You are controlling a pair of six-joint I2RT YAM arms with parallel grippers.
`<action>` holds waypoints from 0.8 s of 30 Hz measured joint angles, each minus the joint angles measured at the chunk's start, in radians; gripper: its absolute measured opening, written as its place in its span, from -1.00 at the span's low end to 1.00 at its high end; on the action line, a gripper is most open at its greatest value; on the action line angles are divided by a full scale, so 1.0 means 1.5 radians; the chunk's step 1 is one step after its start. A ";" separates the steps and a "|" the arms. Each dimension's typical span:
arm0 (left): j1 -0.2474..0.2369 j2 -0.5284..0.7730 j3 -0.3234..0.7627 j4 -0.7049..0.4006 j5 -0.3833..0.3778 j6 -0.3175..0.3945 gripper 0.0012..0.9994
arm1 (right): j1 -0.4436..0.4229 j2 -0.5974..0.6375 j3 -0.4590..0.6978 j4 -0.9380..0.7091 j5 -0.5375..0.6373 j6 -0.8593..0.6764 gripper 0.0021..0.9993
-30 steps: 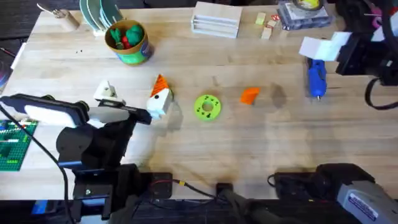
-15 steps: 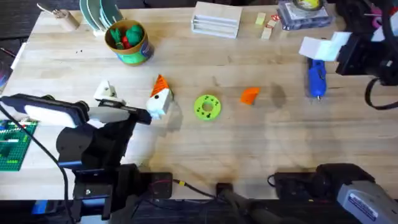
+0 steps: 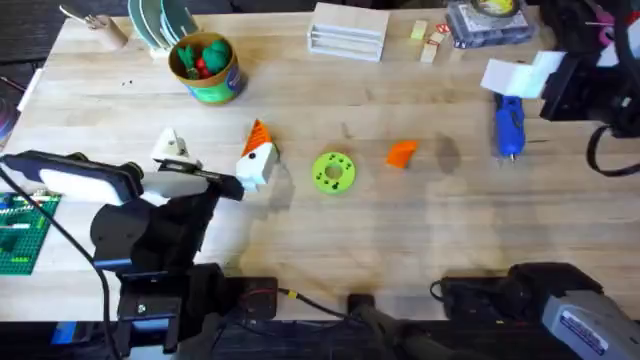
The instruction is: Pick up the gripper from the table and insert it into the empty holder that is missing its gripper. Then pick up a screw, insert it into the mounting hole, and use the screwdriver to tighten it. Finally, clean up the table by picking up the vegetable and placing it into the bucket.
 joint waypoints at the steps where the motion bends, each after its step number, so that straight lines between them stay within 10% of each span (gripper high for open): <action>1: 0.000 0.000 0.000 0.000 0.000 0.000 0.99 | 0.000 0.000 0.000 0.000 0.000 0.000 0.98; 11: 0.000 0.000 0.000 0.002 0.040 0.000 0.99 | 0.000 0.000 0.000 0.000 0.000 0.000 0.98; 24: 0.000 0.000 0.000 -0.001 0.246 0.000 0.99 | 0.000 0.000 0.000 0.000 0.000 0.000 0.98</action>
